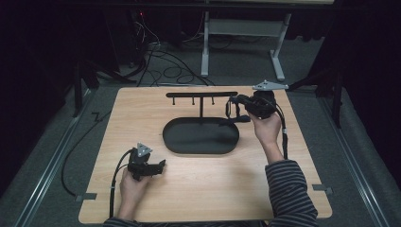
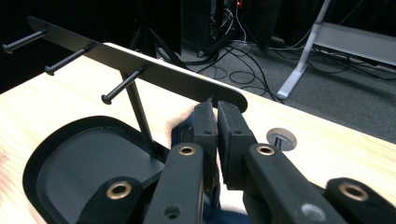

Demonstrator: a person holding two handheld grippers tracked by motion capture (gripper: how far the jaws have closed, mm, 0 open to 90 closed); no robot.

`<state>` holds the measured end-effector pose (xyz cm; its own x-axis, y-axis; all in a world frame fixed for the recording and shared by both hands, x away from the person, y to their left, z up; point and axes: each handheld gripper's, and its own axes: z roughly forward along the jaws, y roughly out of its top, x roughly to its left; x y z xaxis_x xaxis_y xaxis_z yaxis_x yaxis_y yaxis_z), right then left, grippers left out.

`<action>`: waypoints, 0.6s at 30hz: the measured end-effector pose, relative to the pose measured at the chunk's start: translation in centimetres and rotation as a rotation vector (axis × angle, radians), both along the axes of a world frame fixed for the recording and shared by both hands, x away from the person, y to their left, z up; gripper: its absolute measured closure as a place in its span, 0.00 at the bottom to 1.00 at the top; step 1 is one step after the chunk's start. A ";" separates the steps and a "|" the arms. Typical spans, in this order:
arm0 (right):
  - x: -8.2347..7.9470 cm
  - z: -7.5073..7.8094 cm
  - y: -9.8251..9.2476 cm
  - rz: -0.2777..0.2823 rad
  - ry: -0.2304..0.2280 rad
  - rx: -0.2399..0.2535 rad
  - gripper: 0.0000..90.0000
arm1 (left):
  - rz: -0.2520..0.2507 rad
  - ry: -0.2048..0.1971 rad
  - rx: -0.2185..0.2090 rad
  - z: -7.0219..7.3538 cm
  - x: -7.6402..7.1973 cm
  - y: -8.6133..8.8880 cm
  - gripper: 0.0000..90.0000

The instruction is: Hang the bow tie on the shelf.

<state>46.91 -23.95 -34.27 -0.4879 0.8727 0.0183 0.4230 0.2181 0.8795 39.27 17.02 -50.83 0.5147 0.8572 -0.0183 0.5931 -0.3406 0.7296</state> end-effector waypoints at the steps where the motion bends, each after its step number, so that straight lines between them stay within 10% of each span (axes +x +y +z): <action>1: 0.0 0.0 0.1 -0.001 0.003 0.001 0.98 | 0.000 0.000 0.000 0.0 0.0 0.0 0.18; 18: -1.0 0.6 -0.6 0.013 -0.011 0.030 0.81 | 0.000 0.000 0.001 0.0 0.0 0.0 0.18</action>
